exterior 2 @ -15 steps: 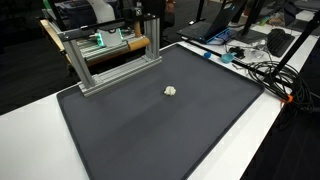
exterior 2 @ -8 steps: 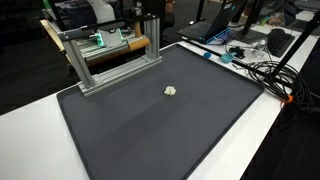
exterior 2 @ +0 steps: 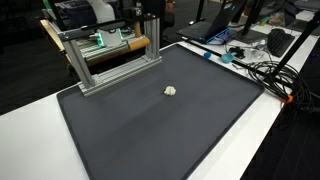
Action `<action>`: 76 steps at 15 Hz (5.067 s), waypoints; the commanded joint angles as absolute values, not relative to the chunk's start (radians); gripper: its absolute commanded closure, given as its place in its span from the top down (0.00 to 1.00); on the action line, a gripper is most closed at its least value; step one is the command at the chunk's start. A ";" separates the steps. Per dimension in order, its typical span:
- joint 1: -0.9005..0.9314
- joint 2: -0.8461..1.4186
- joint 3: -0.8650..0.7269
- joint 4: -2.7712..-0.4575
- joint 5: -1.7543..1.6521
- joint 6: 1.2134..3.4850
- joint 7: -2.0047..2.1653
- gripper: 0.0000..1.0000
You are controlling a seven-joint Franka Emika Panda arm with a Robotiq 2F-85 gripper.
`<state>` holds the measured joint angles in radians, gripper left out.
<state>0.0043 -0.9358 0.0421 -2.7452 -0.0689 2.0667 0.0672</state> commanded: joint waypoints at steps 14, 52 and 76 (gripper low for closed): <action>-0.022 -0.830 0.050 -2.745 -0.082 2.149 0.074 1.00; -0.042 -0.747 0.081 -2.742 -0.034 2.168 0.243 0.75; 0.006 -0.781 0.023 -2.740 -0.016 2.163 0.080 0.92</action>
<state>-0.0019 -0.7557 0.0337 -2.7424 -0.0380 2.1836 0.0967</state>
